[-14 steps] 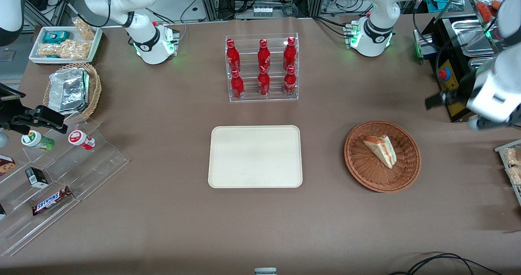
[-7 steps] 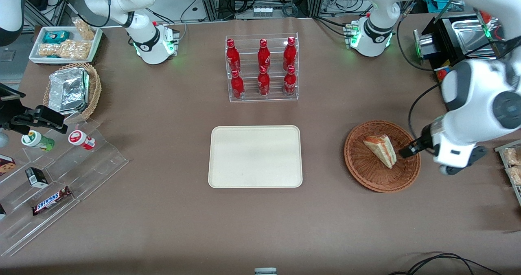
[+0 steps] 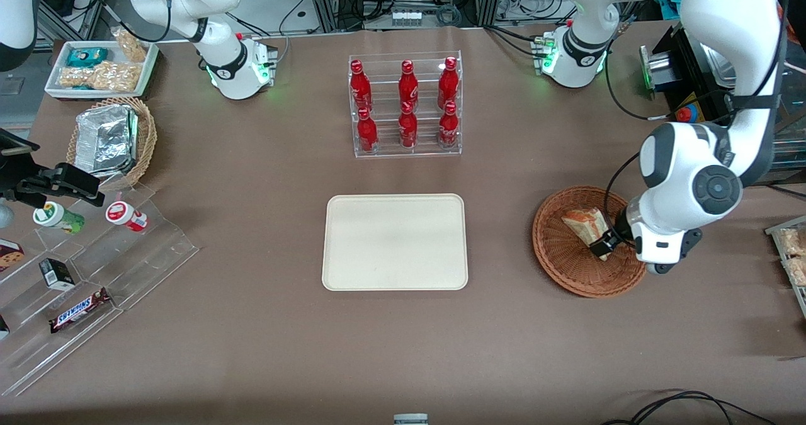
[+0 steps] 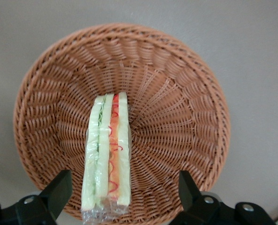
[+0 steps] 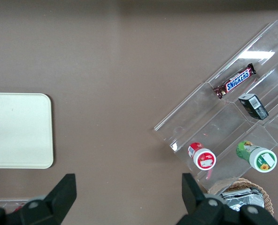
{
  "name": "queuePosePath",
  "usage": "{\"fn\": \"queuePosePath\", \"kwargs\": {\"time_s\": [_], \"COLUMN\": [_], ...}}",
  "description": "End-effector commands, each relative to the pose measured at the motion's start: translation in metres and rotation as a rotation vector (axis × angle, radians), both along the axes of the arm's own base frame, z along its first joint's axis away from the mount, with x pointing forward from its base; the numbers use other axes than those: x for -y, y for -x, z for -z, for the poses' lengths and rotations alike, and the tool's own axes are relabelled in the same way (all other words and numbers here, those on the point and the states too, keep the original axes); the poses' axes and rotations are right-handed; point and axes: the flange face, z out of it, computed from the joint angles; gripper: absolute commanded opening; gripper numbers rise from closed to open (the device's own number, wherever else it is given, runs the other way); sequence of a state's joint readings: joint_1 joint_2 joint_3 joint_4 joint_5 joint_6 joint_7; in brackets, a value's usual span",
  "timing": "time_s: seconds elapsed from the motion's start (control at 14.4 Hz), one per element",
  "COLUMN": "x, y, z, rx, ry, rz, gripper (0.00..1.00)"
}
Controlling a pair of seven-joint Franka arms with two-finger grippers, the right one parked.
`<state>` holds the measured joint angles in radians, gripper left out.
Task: Place sandwich from basket to tray
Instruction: 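Lower the left gripper and close it on the sandwich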
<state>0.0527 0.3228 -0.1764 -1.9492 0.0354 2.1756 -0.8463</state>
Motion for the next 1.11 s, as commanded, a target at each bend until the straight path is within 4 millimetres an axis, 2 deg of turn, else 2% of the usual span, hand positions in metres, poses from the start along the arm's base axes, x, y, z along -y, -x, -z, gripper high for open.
{"fn": "queuePosePath", "kwargs": {"time_s": [0.0,0.14,0.35,0.62,0.69,0.83,0.9,1.04], "x": [0.003,0.002,0.004,0.003,0.004,0.004,0.003,0.002], "y": [0.014,0.016,0.016,0.015,0.014,0.014,0.013,0.009], "z": [0.017,0.026,0.051,0.067,0.072,0.076,0.075,0.070], "rx": [0.000,-0.017,-0.052,-0.057,-0.058,-0.061,-0.060,-0.050], "ry": [-0.016,-0.016,-0.013,-0.008,-0.005,-0.004,-0.002,-0.001], "rz": [-0.023,-0.025,-0.024,-0.026,-0.028,-0.028,-0.029,-0.027], "gripper": [1.00,1.00,1.00,1.00,0.96,0.58,0.43,0.20]}}
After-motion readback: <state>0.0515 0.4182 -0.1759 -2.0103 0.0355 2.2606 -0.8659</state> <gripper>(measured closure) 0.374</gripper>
